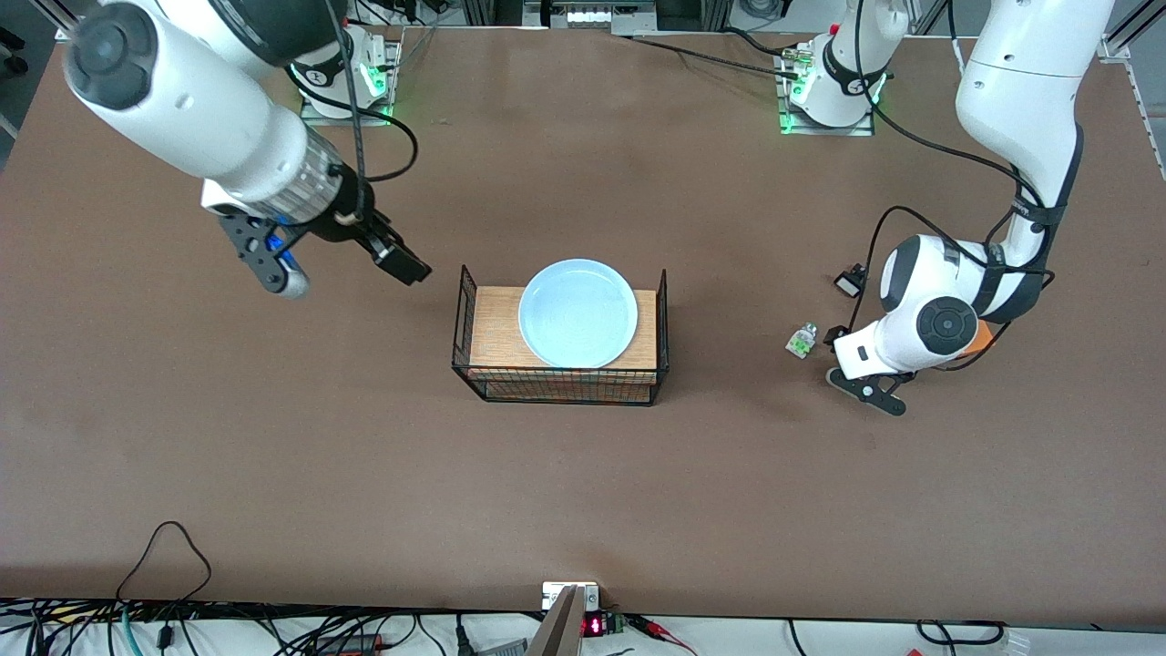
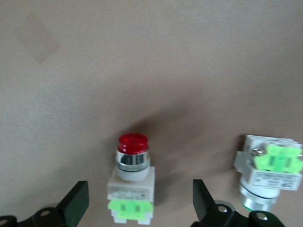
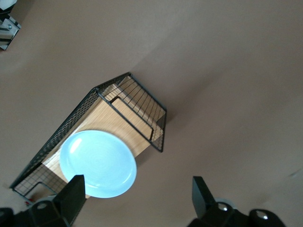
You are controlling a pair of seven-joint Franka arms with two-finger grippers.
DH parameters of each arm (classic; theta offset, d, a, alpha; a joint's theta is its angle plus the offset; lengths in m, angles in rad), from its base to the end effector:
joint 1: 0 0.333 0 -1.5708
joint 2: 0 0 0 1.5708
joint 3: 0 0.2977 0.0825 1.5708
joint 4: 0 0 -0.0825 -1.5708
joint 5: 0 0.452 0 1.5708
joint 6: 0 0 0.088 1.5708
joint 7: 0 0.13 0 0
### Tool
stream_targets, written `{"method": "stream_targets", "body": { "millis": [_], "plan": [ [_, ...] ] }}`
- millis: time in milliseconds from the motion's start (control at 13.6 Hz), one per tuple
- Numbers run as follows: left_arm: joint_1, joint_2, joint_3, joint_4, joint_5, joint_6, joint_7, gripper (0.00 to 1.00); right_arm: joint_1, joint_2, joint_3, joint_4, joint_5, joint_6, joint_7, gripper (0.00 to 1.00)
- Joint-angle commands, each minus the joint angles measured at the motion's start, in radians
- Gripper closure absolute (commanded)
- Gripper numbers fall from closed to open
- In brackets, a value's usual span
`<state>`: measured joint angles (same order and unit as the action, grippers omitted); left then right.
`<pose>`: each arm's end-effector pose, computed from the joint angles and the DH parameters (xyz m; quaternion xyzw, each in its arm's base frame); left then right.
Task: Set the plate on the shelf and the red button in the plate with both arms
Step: 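Grasp the red switch with the left gripper while the right gripper withdraws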
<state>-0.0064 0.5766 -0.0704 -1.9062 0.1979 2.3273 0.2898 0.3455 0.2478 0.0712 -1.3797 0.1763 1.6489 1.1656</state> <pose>0.6395 -0.0445 0.0897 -0.9644 0.2489 0.0801 0.0386 0.6332 0.2983 0.5327 -0.9237 0.3706 0.0609 0.0757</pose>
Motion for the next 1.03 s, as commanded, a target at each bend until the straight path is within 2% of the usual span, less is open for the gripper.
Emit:
{"method": "stream_targets", "body": {
  "millis": [0,73,220,294,441,588,661,808,955],
  "plan": [
    [0.016,0.014,-0.003,-0.002,0.026,0.027,0.015,0.36,-0.005,0.004,-0.042,0.028,-0.069,-0.057,-0.212,0.0],
    [0.016,0.009,-0.005,-0.001,0.026,0.017,0.015,0.48,-0.019,0.004,-0.059,0.025,-0.093,-0.079,-0.29,0.0],
    [0.016,-0.006,-0.008,0.009,0.026,-0.047,0.015,0.78,-0.1,0.004,-0.067,0.015,-0.112,-0.107,-0.482,0.0],
    [0.011,-0.023,-0.012,0.01,0.026,-0.08,0.008,0.88,-0.146,0.004,-0.067,0.01,-0.112,-0.115,-0.571,0.0],
    [-0.004,-0.078,-0.025,0.027,0.025,-0.152,-0.001,0.88,-0.219,0.002,-0.092,-0.013,-0.135,-0.126,-0.735,0.0],
    [-0.021,-0.127,-0.084,0.09,0.025,-0.312,0.0,0.88,-0.234,-0.028,-0.178,-0.067,-0.141,-0.124,-0.988,0.0],
    [-0.023,-0.132,-0.135,0.167,0.025,-0.441,-0.004,0.87,-0.234,-0.044,-0.22,-0.09,-0.141,-0.123,-1.105,0.0],
    [-0.029,-0.129,-0.209,0.336,0.014,-0.651,-0.097,0.85,-0.235,-0.056,-0.24,-0.091,-0.156,-0.121,-1.198,0.0],
    [-0.05,-0.129,-0.271,0.444,-0.009,-0.733,-0.171,0.85,-0.241,-0.064,-0.24,-0.088,-0.188,-0.133,-1.206,0.0]
  ]
}}
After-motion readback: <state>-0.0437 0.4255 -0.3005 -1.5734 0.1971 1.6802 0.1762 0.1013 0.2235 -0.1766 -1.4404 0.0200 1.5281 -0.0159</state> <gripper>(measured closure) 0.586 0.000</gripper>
